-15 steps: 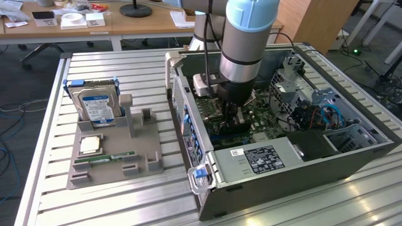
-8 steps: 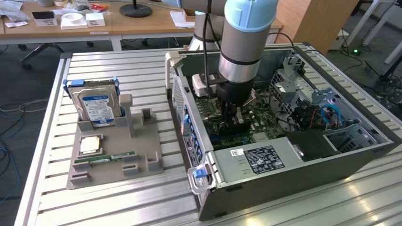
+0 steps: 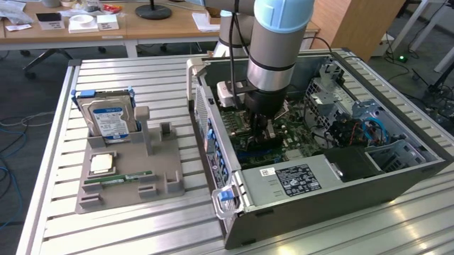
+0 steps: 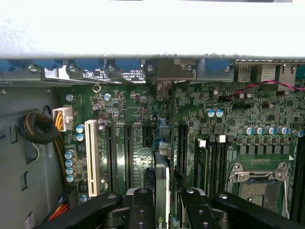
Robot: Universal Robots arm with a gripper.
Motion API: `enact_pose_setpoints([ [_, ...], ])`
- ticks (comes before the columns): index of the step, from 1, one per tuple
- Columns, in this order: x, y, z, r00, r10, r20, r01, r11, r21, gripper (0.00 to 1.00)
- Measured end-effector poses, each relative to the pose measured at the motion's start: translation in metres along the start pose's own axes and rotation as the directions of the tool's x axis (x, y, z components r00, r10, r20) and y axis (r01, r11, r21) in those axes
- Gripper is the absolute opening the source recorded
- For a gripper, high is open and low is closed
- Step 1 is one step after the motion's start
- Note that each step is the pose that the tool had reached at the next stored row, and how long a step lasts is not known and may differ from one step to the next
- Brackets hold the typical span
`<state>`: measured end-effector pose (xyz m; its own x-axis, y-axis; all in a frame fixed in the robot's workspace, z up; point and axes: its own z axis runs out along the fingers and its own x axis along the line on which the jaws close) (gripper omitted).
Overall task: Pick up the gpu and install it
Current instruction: 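Insert the gpu into the slot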
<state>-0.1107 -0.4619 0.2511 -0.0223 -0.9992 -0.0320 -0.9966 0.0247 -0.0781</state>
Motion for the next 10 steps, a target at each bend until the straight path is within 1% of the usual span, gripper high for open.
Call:
enact_pose_setpoints([
  [10,0.0003,0.0000,0.0003,1.0000,0.000,-0.0002,0.000,1.0000,-0.0001,0.26],
])
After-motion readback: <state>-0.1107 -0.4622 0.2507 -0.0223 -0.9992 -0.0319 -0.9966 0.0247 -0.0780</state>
